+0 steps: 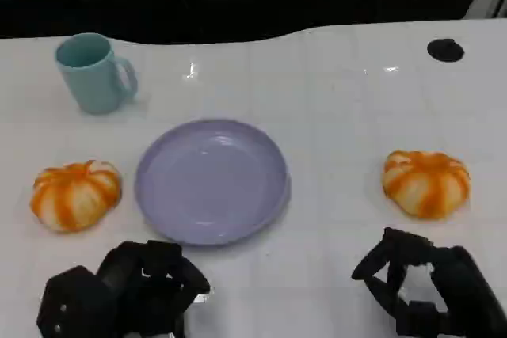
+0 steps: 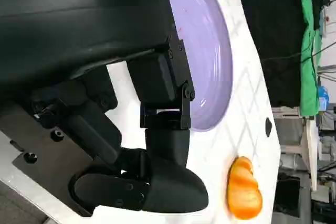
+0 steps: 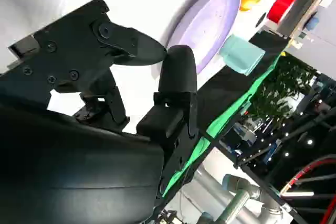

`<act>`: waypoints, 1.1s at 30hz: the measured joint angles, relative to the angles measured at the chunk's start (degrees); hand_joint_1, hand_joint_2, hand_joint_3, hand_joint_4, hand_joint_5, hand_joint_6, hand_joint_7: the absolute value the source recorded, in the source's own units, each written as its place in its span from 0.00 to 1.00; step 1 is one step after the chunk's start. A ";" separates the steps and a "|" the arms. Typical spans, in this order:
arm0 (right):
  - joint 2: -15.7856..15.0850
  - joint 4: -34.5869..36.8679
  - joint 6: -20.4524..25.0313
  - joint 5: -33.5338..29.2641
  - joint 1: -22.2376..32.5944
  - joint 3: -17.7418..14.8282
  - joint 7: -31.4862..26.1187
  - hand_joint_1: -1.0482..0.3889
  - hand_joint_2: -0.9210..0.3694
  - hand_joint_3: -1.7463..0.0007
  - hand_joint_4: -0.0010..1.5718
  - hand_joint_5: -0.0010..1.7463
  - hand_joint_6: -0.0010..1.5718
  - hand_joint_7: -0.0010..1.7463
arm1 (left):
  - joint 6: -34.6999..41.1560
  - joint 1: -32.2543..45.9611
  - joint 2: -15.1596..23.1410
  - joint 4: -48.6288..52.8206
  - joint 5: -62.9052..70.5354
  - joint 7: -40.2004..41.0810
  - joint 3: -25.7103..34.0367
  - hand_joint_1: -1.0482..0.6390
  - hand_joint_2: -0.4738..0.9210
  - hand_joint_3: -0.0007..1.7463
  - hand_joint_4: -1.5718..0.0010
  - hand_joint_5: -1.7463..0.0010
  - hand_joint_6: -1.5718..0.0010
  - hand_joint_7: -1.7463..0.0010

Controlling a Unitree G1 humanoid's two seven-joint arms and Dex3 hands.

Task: Grasp the bread from the table and place it into the plate.

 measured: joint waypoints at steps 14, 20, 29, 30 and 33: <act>0.00 0.00 0.00 0.00 0.00 0.00 -0.03 0.52 0.30 0.51 0.48 0.96 0.50 0.67 | 0.03 0.04 0.00 -0.08 -0.03 0.00 -0.02 0.00 0.71 0.41 0.03 0.34 0.10 0.58; 0.00 0.00 0.01 0.05 0.00 0.00 0.03 0.51 0.30 0.51 0.48 0.97 0.50 0.67 | 0.04 0.04 0.00 -0.08 -0.03 0.00 -0.02 0.00 0.72 0.41 0.02 0.34 0.10 0.58; 0.00 -0.02 0.01 -0.14 0.00 -0.06 -0.02 0.52 0.31 0.49 0.46 0.94 0.51 0.61 | 0.04 0.04 -0.02 -0.08 -0.01 0.00 -0.08 0.00 0.72 0.41 0.03 0.34 0.10 0.58; 0.00 -0.05 0.01 -0.33 0.00 -0.13 -0.44 0.52 0.32 0.48 0.45 0.90 0.51 0.58 | 0.04 0.04 -0.02 -0.08 -0.01 0.00 -0.09 0.00 0.72 0.41 0.03 0.34 0.10 0.58; -0.06 -0.06 -0.06 -1.41 -0.21 -0.38 -2.09 0.52 0.31 0.48 0.43 0.81 0.50 0.53 | 0.04 0.04 -0.02 -0.07 -0.01 0.00 -0.11 0.00 0.72 0.41 0.03 0.34 0.10 0.58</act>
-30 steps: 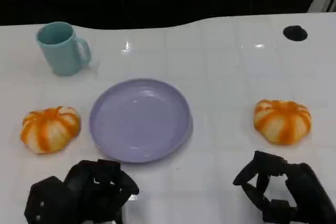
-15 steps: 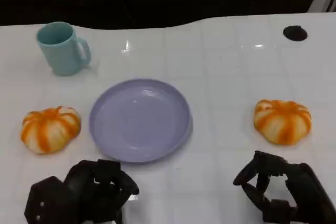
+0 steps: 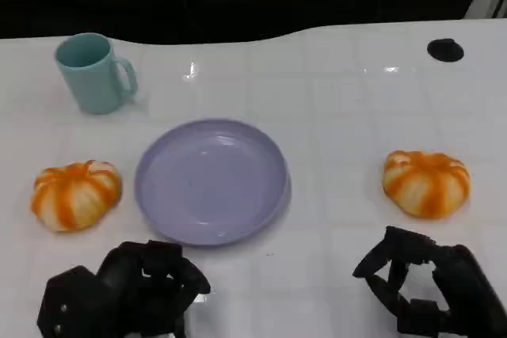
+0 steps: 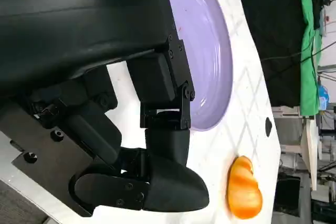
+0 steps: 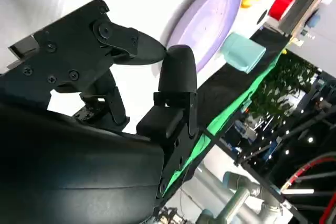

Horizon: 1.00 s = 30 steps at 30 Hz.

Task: Grasp the bread from the table and place it into the plate.

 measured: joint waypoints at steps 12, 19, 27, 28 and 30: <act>-3.61 -7.47 7.40 -6.68 -0.59 -1.82 -2.60 0.45 0.02 0.93 0.31 0.35 0.41 0.13 | 0.27 0.01 -0.15 -0.04 -0.04 0.00 -0.10 0.00 0.71 0.40 0.03 0.34 0.10 0.59; -7.04 -12.56 14.17 -15.11 -1.63 -2.28 -6.81 0.40 0.00 0.98 0.22 0.27 0.33 0.05 | 0.26 -0.06 -0.28 0.04 -0.05 -0.01 -0.07 0.00 0.71 0.41 0.03 0.34 0.10 0.59; -11.58 -19.46 25.78 -23.97 -1.95 -1.92 -6.64 0.36 0.01 0.98 0.13 0.22 0.28 0.01 | 0.52 -0.07 -0.30 -0.05 0.01 0.01 -0.08 0.00 0.71 0.40 0.03 0.34 0.10 0.59; -11.84 -20.19 27.21 -24.44 -2.00 -1.83 -6.37 0.35 0.01 0.98 0.11 0.22 0.27 0.01 | 0.55 -0.04 -0.29 -0.14 0.01 0.01 -0.07 0.00 0.71 0.40 0.03 0.34 0.10 0.59; -12.37 -21.19 29.64 -25.69 -2.21 -1.38 -5.58 0.35 0.01 0.99 0.09 0.23 0.26 0.00 | 0.57 -0.03 -0.29 -0.25 -0.01 0.00 -0.08 0.00 0.72 0.40 0.03 0.34 0.10 0.59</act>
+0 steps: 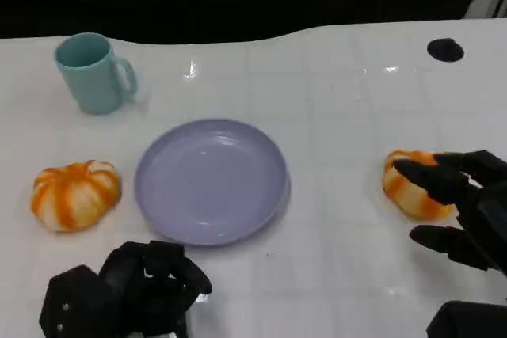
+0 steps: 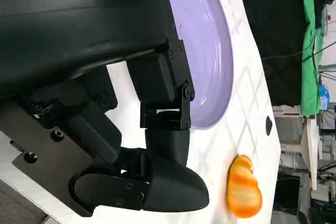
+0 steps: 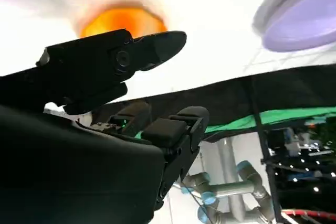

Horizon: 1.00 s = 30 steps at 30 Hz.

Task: Grasp the bread from the table and place it into the plate.

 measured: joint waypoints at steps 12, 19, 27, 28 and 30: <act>-1.37 -1.04 11.57 -4.83 -3.61 4.59 5.66 0.36 0.06 1.00 0.01 0.29 0.22 0.00 | -0.09 0.04 -0.02 -0.01 0.01 0.00 0.01 0.00 0.72 0.40 0.03 0.34 0.10 0.59; -1.41 5.66 14.41 -6.11 -7.69 8.42 4.93 0.39 0.07 1.00 0.00 0.28 0.20 0.00 | -0.09 0.14 -0.10 -0.09 0.08 0.01 -0.05 0.00 0.72 0.41 0.02 0.34 0.10 0.59; -0.52 16.06 16.11 -6.59 -13.29 12.31 1.73 0.43 0.08 1.00 0.01 0.27 0.21 0.00 | -0.12 0.22 -0.21 -0.24 0.12 0.01 -0.20 0.00 0.72 0.41 0.02 0.34 0.10 0.59; -0.31 17.66 16.25 -6.55 -14.08 12.87 1.28 0.43 0.08 1.00 0.02 0.26 0.21 0.00 | -0.12 0.22 -0.22 -0.26 0.12 0.01 -0.25 0.00 0.72 0.41 0.02 0.34 0.10 0.59; 0.17 20.92 16.34 -6.55 -15.56 13.98 0.28 0.43 0.08 1.00 0.02 0.26 0.21 0.00 | -0.16 0.25 -0.22 -0.27 0.30 0.03 -0.28 0.00 0.72 0.41 0.02 0.34 0.10 0.59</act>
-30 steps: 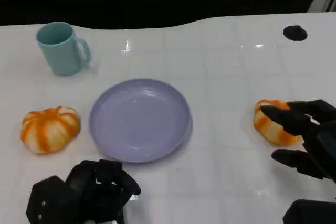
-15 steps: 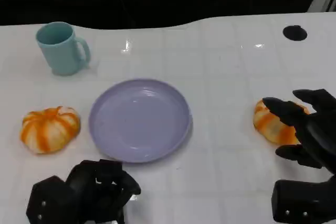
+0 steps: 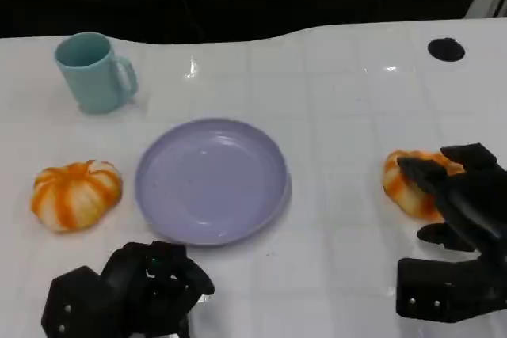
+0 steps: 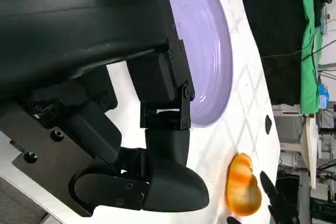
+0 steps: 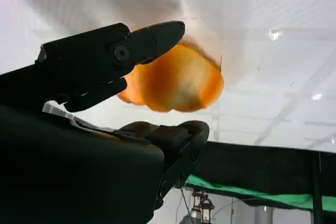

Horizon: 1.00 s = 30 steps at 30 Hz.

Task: Grasp the bread from the table and place it into the plate.

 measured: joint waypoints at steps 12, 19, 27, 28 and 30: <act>2.41 15.37 -0.37 1.23 -8.79 4.69 -6.78 0.45 0.06 0.99 0.07 0.24 0.22 0.01 | -0.06 0.00 -0.09 -0.01 0.20 0.01 -0.07 0.00 0.71 0.42 0.02 0.34 0.10 0.58; 3.86 24.63 -2.63 2.23 -13.00 6.98 -14.34 0.55 0.01 0.99 0.52 0.17 0.51 0.05 | -0.27 0.01 -0.10 0.00 0.27 0.01 -0.07 0.00 0.72 0.42 0.02 0.34 0.11 0.58; 4.07 32.27 -11.20 4.22 -15.90 8.08 -25.81 0.63 0.01 0.97 0.60 0.99 0.44 0.99 | -0.43 0.02 -0.11 -0.01 0.33 0.03 -0.08 0.00 0.72 0.42 0.02 0.34 0.11 0.58; 4.08 32.85 -11.94 4.22 -16.04 8.35 -26.90 0.63 0.02 0.97 0.60 1.00 0.44 0.99 | -0.43 0.02 -0.11 -0.01 0.33 0.03 -0.08 0.00 0.73 0.42 0.02 0.34 0.11 0.58; 4.08 33.97 -12.98 4.23 -16.23 8.83 -28.55 0.62 0.01 0.97 0.59 1.00 0.43 1.00 | -0.44 0.02 -0.12 -0.01 0.34 0.03 -0.08 0.00 0.73 0.42 0.01 0.34 0.11 0.57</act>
